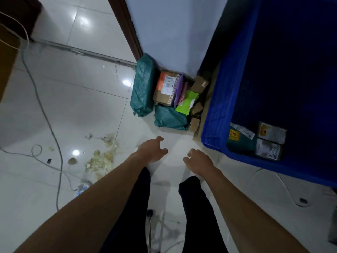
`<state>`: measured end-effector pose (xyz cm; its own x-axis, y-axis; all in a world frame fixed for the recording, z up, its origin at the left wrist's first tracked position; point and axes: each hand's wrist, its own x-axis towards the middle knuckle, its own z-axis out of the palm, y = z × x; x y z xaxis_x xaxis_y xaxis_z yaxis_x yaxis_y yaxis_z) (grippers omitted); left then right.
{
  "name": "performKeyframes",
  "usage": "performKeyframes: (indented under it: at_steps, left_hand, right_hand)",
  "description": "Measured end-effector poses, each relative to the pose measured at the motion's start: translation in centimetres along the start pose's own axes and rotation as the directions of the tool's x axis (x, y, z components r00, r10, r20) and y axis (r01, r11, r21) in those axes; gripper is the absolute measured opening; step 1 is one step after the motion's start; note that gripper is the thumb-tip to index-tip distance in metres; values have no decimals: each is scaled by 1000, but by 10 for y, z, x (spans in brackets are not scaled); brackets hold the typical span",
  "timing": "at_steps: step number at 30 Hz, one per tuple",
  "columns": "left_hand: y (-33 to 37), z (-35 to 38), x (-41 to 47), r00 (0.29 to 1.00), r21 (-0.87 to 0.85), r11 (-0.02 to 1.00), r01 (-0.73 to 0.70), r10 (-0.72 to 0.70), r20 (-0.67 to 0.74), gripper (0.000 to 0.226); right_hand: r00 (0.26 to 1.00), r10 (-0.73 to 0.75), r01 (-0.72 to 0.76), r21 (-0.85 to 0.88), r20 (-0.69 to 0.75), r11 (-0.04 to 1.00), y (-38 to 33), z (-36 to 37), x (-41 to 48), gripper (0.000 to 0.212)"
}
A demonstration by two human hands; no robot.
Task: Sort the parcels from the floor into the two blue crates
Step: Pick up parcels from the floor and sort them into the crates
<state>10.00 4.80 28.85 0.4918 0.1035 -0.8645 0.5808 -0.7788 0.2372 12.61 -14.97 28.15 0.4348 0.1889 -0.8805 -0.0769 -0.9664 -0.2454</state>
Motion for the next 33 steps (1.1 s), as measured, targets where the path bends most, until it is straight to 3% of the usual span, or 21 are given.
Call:
performKeyframes:
  at_steps: [8, 15, 19, 23, 26, 29, 33]
  left_hand:
    - [-90, 27, 179, 996, 67, 998, 20, -26, 87, 72]
    - [-145, 58, 327, 998, -156, 987, 38, -28, 65, 74]
    - [-145, 75, 396, 998, -318, 948, 25, -41, -43, 79]
    - [-139, 87, 446, 994, -488, 873, 5, -59, -95, 68]
    - [-137, 94, 461, 993, -542, 840, -22, -47, -113, 63]
    - [-137, 98, 470, 994, -593, 805, 4, -67, -84, 64]
    - [-119, 96, 462, 989, -734, 672, 102, -151, 0, 43]
  right_hand:
    - [989, 142, -132, 168, -48, 977, -33, 73, 181, 46]
    - [960, 162, -106, 238, -229, 965, -24, 115, 353, 70]
    - [878, 286, -142, 362, -383, 921, -12, 114, 427, 70]
    - [723, 320, -183, 277, -613, 943, -3, 119, 463, 74]
    - [680, 341, -191, 291, -649, 937, 6, 120, 475, 81]
    - [716, 331, -201, 273, -614, 941, 13, 114, 479, 85]
    - [800, 326, -160, 345, -504, 925, 21, 104, 478, 89]
